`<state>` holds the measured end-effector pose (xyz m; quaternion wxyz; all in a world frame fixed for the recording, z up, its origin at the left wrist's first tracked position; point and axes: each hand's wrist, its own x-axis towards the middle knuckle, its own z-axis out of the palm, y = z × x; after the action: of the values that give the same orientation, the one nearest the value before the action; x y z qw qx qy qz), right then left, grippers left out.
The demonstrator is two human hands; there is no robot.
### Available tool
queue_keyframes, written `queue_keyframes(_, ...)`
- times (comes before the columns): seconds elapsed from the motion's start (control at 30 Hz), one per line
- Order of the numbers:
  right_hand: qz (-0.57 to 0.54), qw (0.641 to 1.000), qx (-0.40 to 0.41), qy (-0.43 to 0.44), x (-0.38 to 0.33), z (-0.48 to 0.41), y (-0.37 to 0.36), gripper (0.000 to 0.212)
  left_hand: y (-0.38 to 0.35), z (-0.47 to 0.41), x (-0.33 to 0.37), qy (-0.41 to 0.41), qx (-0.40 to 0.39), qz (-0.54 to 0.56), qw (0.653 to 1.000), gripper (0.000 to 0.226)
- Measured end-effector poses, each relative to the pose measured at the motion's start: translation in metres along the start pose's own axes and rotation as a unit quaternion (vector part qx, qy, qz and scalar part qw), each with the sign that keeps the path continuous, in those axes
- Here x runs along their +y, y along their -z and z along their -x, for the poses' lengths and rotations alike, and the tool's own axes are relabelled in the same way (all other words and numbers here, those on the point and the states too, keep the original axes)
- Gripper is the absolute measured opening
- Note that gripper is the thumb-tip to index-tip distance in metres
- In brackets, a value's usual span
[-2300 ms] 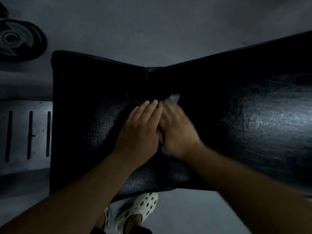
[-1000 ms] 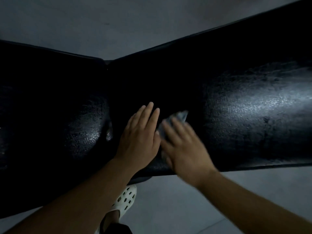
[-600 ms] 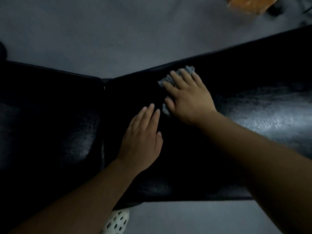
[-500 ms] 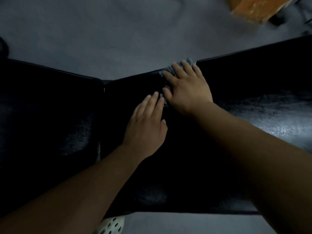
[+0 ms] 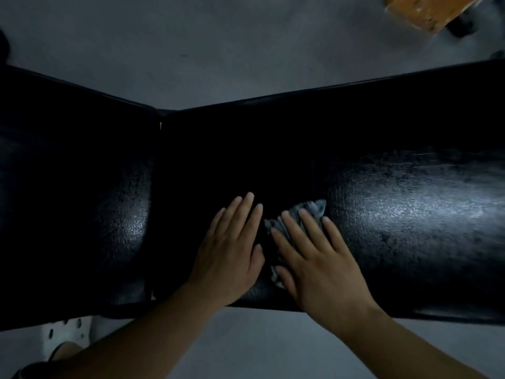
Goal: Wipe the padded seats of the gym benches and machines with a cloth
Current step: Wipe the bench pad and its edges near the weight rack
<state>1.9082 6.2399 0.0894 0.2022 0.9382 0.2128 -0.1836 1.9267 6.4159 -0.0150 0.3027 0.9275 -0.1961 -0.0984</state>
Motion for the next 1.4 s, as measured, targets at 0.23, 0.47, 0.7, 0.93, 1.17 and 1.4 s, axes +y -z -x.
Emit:
queue_keyframes(0.23, 0.014, 0.986, 0.056, -0.155, 0.085, -0.11, 0.036, 0.06, 0.011, -0.029, 0.008, 0.015, 0.01, 0.023, 1.0, 0.067)
queue_keyframes(0.47, 0.018, 0.994, -0.001, 0.111, 0.017, 0.056, 0.0, 0.064, 0.017, -0.057, 0.017, -0.007, 0.018, 0.062, 0.998, 0.066)
queue_keyframes(0.7, 0.008, 0.984, 0.081, -0.16, 0.119, -0.096, 0.04, 0.063, 0.018, -0.064, 0.026, 0.002, 0.037, 0.061, 0.997, 0.067)
queue_keyframes(0.93, 0.004, 0.996, 0.025, 0.081, 0.084, 0.022, 0.017, 0.065, 0.025, -0.088, 0.053, 0.022, 0.076, 0.061, 0.995, 0.065)
queue_keyframes(1.17, 0.02, 0.985, 0.08, -0.151, 0.196, -0.112, 0.058, 0.07, 0.021, -0.1, 0.086, 0.026, 0.106, 0.057, 0.992, 0.066)
queue_keyframes(1.4, 0.011, 0.988, 0.008, 0.155, 0.12, 0.073, 0.016, 0.069, 0.018, -0.099, 0.102, 0.078, 0.113, 0.079, 0.987, 0.065)
